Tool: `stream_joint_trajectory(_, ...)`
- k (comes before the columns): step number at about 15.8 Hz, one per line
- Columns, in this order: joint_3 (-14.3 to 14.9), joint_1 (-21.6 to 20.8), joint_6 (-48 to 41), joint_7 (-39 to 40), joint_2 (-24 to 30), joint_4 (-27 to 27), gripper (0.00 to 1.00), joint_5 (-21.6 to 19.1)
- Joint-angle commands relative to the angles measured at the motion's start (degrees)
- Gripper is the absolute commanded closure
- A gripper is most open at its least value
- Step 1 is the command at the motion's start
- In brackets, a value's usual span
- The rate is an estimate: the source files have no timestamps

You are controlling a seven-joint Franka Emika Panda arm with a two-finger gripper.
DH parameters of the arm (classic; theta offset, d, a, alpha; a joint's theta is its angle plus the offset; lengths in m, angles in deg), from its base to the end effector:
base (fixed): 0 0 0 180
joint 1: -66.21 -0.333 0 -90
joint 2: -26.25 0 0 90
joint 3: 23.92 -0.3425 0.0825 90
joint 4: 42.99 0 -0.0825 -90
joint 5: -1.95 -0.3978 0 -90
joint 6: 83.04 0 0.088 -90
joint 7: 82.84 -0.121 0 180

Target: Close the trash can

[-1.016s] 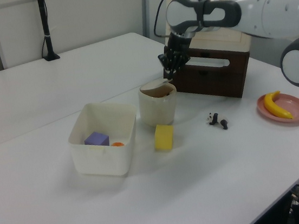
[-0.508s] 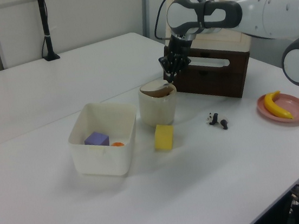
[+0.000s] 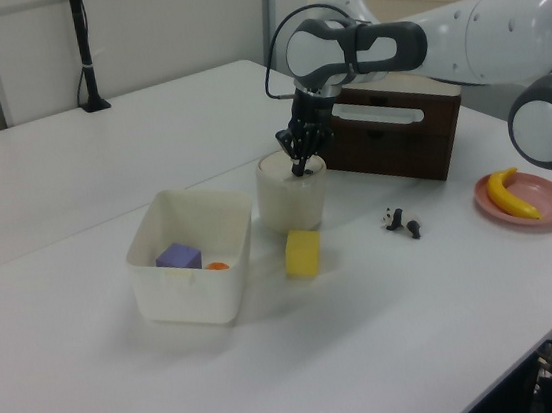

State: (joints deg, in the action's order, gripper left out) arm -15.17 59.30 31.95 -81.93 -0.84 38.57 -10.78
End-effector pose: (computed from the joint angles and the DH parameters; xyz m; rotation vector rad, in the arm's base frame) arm 0.7339 0.0123 0.4446 -2.9985 0.1169 -0.1801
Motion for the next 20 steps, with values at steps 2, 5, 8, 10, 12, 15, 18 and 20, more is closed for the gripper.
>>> stream_joint_trajectory(2, 0.3, -0.5, -0.5, 0.5, -1.9, 1.1, 1.00, 0.6)
stream_joint_trajectory(5, 0.3, -0.6, -4.7, 0.4, 2.7, 0.9, 1.00, 0.3)
stream_joint_trajectory(8, 0.3, -0.9, -11.1, 0.9, 6.9, 0.6, 1.00, 0.6)
stream_joint_trajectory(10, 0.4, -1.0, -14.8, 0.9, 8.3, 0.6, 1.00, 0.8)
stream_joint_trajectory(12, 0.4, -1.4, -19.3, 1.0, 9.3, 0.6, 0.90, 1.7)
stream_joint_trajectory(15, 0.3, -4.0, -25.2, 2.4, 11.3, 1.0, 0.50, 7.8)
stream_joint_trajectory(18, 0.4, -4.2, -26.5, 2.7, 12.7, 2.0, 0.00, 10.4)
stream_joint_trajectory(20, 0.5, -4.2, -26.7, 2.5, 13.0, 2.0, 0.00, 11.2)
